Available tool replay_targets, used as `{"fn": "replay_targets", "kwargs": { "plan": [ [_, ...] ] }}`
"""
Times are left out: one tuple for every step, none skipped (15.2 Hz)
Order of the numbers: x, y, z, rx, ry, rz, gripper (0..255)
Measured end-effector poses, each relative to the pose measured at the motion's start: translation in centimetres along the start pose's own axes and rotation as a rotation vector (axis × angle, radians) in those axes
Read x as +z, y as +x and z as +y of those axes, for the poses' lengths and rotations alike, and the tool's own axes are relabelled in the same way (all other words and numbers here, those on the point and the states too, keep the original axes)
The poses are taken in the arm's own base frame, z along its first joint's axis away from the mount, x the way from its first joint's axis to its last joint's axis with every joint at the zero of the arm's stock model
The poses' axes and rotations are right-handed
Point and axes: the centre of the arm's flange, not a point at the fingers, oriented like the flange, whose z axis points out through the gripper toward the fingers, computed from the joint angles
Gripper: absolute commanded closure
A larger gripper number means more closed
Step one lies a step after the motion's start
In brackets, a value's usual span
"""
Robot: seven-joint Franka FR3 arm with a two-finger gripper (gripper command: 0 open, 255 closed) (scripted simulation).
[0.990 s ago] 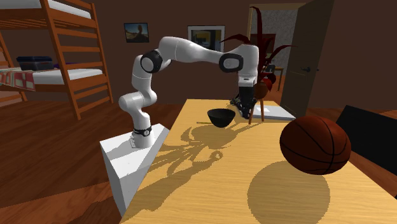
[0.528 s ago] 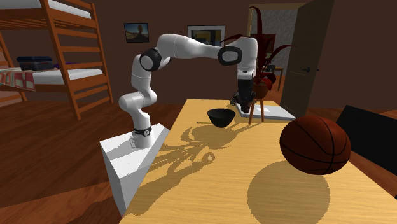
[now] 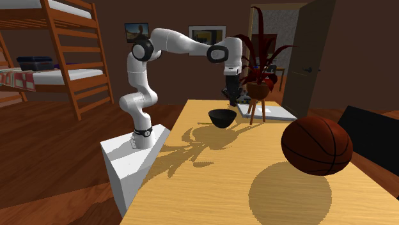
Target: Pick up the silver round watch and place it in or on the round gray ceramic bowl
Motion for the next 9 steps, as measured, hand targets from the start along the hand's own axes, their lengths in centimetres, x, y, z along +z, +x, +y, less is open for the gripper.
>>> {"fn": "replay_targets", "kwargs": {
  "plan": [
    [-0.2,-1.1,0.3,0.000,0.000,0.000,255],
    [-0.4,-2.3,0.5,0.000,-0.001,0.000,255],
    [-0.5,-3.8,0.6,0.000,0.000,0.000,255],
    [-0.7,-5.1,0.8,0.000,0.000,0.000,255],
    [-0.9,-6.1,0.7,0.000,0.000,0.000,255],
    [-0.9,-7.5,0.9,0.000,0.000,0.000,255],
    [-0.9,-8.4,1.2,0.000,0.000,0.000,255],
    [-0.7,-9.0,1.2,0.000,0.000,0.000,255],
    [-0.3,-9.3,1.2,0.000,0.000,0.000,255]
  ]
}}
